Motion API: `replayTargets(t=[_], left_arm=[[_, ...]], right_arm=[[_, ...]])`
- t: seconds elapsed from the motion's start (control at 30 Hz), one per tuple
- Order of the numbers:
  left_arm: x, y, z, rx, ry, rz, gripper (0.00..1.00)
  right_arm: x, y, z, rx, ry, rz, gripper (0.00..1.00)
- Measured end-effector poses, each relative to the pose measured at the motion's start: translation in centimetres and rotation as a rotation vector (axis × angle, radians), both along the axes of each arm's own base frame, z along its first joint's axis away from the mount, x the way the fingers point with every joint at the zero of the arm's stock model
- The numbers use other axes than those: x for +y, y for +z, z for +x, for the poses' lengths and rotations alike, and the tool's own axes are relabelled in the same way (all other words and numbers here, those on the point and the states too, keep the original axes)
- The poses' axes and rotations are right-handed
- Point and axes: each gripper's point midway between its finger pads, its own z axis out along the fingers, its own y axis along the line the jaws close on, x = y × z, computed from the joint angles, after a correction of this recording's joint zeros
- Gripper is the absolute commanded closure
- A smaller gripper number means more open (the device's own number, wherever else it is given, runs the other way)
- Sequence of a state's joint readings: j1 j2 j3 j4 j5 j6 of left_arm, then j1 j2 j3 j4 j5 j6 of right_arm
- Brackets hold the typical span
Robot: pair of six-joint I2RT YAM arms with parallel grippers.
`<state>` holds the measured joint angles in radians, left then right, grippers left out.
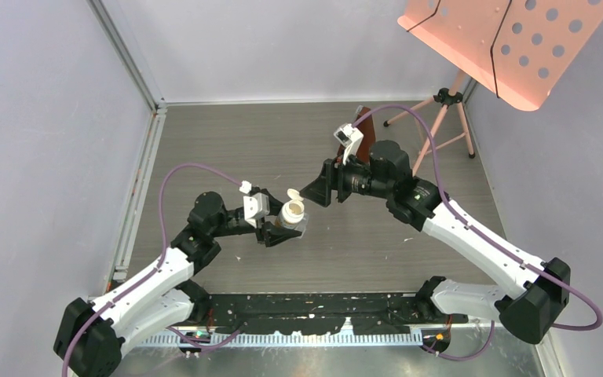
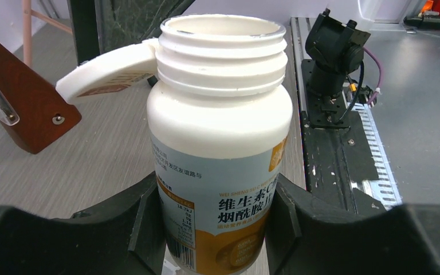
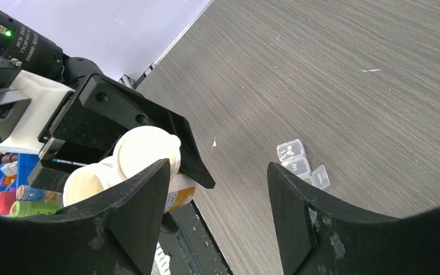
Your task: Sort the pills into containers
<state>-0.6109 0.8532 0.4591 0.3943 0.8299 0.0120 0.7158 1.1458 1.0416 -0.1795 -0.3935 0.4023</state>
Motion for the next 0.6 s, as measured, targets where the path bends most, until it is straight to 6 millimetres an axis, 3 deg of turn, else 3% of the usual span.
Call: replayTargets(t=[0.23,0.37,0.6], left_arm=[[0.1,0.0,0.5,-0.016,0.028,-0.001,1.0],[0.9,-0.9,1.5,-0.018,0.121,-0.003,1.0],[3.5,-3.4,4.3,0.038,0.389,-0.01,1.0]], right_arm=[[0.1,-0.8,0.3,0.038,-0.003,-0.031,0.29],[-0.4,-0.7,0.7,0.053,-0.044,-0.05,0.23],[-3.5,1.3,2.3,0.041,-0.237,-0.063,0.24]])
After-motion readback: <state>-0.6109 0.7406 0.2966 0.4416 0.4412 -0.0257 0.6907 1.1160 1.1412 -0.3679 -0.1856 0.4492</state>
